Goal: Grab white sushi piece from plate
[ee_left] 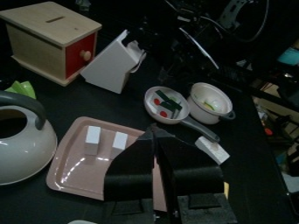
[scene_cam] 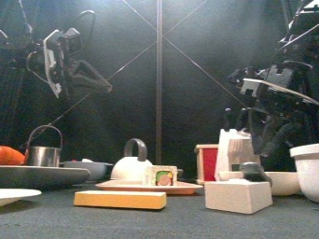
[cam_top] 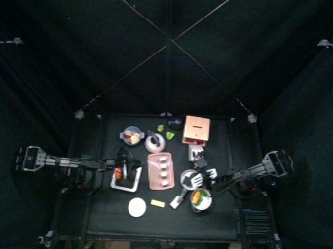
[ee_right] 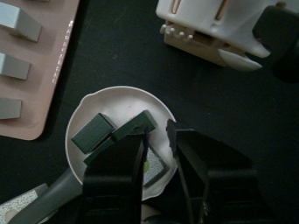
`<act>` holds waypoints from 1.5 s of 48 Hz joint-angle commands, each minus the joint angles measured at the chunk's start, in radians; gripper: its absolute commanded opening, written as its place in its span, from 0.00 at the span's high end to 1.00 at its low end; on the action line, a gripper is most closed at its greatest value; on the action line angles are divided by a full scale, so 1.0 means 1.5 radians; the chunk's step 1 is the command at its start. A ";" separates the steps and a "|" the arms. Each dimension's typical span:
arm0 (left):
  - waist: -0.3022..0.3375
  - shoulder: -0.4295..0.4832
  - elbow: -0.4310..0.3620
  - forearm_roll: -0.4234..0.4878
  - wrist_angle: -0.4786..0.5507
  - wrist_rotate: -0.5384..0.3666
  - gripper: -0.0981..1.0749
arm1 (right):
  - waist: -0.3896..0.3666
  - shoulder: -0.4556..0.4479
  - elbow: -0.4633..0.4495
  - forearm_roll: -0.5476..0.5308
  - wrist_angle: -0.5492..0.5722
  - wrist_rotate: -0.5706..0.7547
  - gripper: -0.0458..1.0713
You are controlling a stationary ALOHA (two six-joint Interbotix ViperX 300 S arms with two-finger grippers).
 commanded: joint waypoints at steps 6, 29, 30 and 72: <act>-0.001 -0.004 -0.007 0.000 -0.003 0.002 0.60 | 0.003 -0.076 -0.020 -0.078 -0.016 -0.001 0.37; 0.000 0.007 -0.007 0.022 -0.005 0.005 0.48 | -0.047 -0.142 -0.015 -0.337 -0.226 0.001 0.37; 0.000 0.008 -0.008 0.026 -0.005 0.005 0.47 | -0.056 -0.138 -0.016 -0.350 -0.241 0.001 0.37; -0.042 -0.003 0.015 0.163 -0.065 0.003 0.35 | -0.275 0.164 -0.174 -0.758 -0.541 0.001 0.37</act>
